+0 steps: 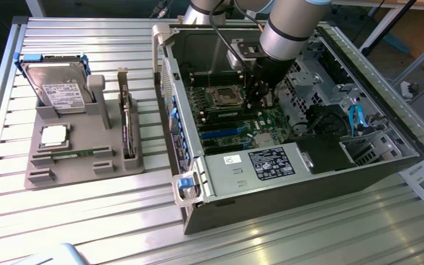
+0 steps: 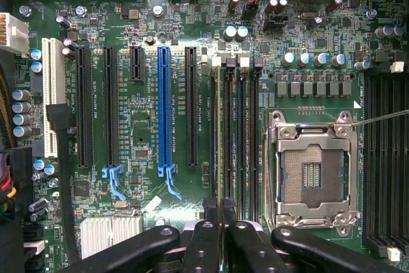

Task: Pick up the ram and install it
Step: 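Insert the ram into the slot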

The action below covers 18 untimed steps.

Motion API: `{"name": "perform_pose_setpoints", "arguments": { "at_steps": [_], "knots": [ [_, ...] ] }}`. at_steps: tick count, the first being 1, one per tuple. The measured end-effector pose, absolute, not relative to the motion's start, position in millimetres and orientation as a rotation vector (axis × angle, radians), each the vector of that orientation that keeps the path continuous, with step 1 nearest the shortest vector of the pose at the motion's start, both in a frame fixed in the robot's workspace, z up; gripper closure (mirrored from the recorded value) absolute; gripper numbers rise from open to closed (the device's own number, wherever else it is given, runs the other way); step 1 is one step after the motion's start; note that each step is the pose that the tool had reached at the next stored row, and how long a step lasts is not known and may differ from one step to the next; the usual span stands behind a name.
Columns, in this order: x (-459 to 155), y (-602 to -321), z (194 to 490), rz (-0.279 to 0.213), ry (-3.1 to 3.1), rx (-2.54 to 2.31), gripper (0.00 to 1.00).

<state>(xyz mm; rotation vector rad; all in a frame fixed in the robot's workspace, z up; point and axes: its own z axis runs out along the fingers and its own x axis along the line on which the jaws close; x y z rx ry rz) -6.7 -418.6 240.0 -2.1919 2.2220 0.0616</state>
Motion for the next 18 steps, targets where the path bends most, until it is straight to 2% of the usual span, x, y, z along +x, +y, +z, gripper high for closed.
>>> {"name": "perform_pose_setpoints", "arguments": {
  "at_steps": [18],
  "knots": [
    [-6.7, -417.8, 239.4, 0.063, 2.230, -2.182, 0.88]
  ]
}}
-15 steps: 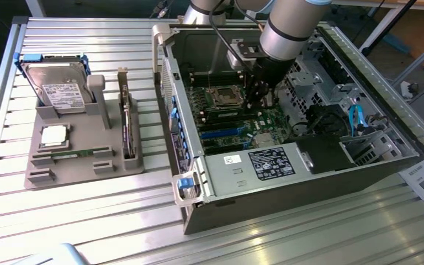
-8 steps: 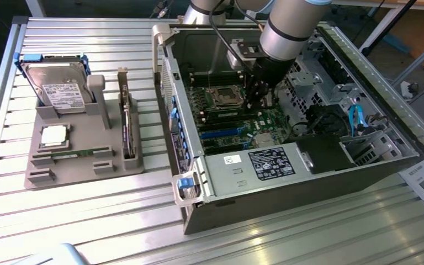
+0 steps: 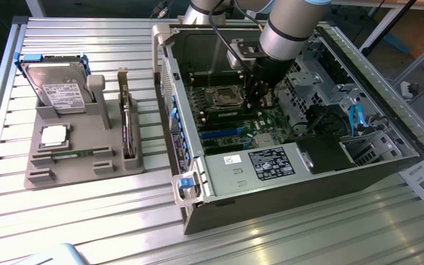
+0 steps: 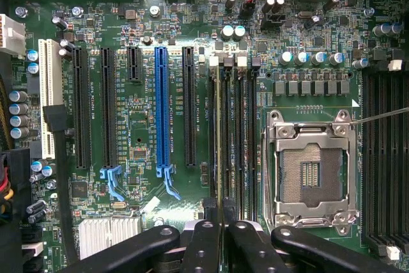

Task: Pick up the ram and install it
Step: 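Insert the ram into the slot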

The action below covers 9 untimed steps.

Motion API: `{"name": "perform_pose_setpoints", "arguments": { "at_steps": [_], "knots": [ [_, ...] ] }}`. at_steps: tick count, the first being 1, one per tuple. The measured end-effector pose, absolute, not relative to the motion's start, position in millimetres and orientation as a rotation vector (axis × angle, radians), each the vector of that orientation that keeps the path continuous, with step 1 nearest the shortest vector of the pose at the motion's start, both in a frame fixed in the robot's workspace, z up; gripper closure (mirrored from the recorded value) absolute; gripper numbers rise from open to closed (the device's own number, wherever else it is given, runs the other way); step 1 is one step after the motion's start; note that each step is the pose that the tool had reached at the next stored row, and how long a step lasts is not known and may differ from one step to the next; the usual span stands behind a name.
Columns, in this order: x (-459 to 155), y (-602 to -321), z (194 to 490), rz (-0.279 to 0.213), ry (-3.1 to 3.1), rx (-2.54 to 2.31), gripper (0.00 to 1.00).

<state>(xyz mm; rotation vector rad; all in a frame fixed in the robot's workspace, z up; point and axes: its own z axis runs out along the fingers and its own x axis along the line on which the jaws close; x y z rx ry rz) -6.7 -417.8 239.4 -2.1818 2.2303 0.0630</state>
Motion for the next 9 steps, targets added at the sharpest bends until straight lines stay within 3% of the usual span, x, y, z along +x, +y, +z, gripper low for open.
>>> {"name": "perform_pose_setpoints", "arguments": {
  "at_steps": [9],
  "knots": [
    [-5.9, -417.8, 239.5, 0.066, 2.232, -2.183, 0.88]
  ]
}}
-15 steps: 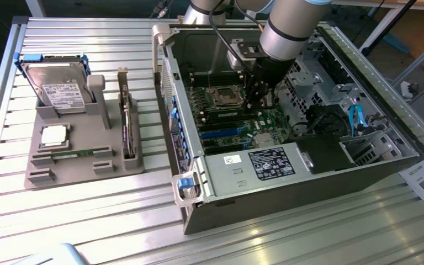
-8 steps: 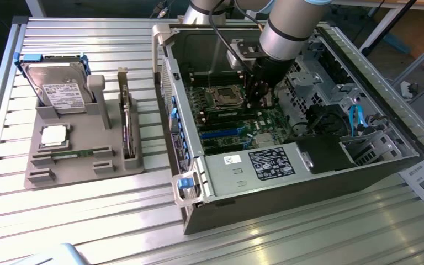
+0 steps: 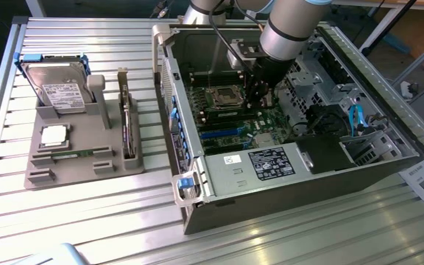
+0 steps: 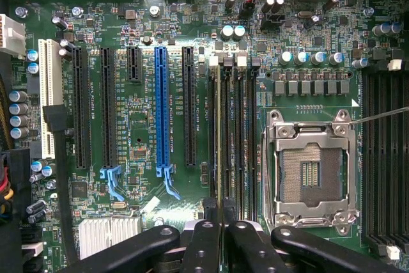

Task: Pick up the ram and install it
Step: 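Insert the ram into the slot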

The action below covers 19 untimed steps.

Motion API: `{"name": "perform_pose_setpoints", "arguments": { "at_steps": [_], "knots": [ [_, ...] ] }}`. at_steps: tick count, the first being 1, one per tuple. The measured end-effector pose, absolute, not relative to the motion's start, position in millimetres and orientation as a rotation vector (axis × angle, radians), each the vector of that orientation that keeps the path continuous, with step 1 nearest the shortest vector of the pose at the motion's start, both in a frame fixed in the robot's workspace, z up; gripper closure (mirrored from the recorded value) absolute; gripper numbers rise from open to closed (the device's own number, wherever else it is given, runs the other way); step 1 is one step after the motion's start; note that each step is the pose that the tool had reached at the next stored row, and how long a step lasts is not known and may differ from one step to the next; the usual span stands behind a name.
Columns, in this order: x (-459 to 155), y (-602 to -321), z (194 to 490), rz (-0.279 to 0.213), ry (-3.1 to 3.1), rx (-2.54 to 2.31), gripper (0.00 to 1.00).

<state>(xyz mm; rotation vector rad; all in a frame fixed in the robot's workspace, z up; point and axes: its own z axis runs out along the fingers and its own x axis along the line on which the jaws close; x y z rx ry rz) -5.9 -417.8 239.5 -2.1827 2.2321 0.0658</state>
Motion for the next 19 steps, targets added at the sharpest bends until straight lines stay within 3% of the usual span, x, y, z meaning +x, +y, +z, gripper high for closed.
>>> {"name": "perform_pose_setpoints", "arguments": {
  "at_steps": [19],
  "knots": [
    [-4.5, -417.8, 239.9, 0.076, 2.237, -2.187, 0.88]
  ]
}}
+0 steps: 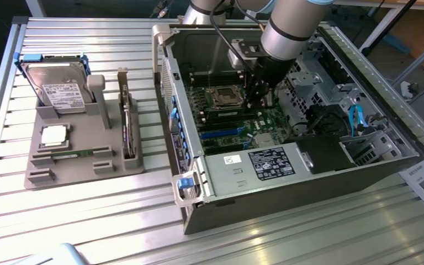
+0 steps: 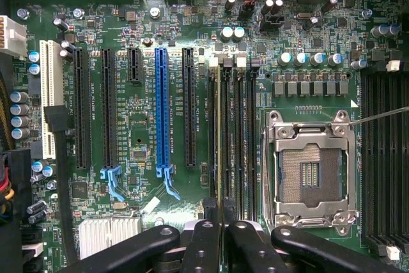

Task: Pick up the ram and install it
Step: 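Insert the ram into the slot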

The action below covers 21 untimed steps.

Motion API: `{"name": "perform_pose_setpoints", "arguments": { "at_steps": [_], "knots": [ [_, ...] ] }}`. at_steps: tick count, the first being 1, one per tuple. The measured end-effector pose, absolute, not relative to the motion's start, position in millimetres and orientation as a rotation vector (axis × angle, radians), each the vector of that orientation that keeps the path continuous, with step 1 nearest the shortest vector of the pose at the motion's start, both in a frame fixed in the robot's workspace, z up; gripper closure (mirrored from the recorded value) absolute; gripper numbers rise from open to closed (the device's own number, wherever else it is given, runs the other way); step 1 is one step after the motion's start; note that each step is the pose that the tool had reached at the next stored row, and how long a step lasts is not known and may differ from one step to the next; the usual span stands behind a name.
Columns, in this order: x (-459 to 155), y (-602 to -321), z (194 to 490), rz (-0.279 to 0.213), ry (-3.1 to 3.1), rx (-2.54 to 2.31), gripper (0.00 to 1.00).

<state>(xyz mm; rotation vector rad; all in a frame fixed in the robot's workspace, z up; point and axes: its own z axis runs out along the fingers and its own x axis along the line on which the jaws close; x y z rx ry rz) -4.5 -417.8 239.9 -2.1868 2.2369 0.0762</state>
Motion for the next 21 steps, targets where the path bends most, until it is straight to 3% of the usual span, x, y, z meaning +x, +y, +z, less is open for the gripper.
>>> {"name": "perform_pose_setpoints", "arguments": {
  "at_steps": [21],
  "knots": [
    [-4.5, -418.4, 239.9, 0.078, 2.221, -2.202, 0.88]
  ]
}}
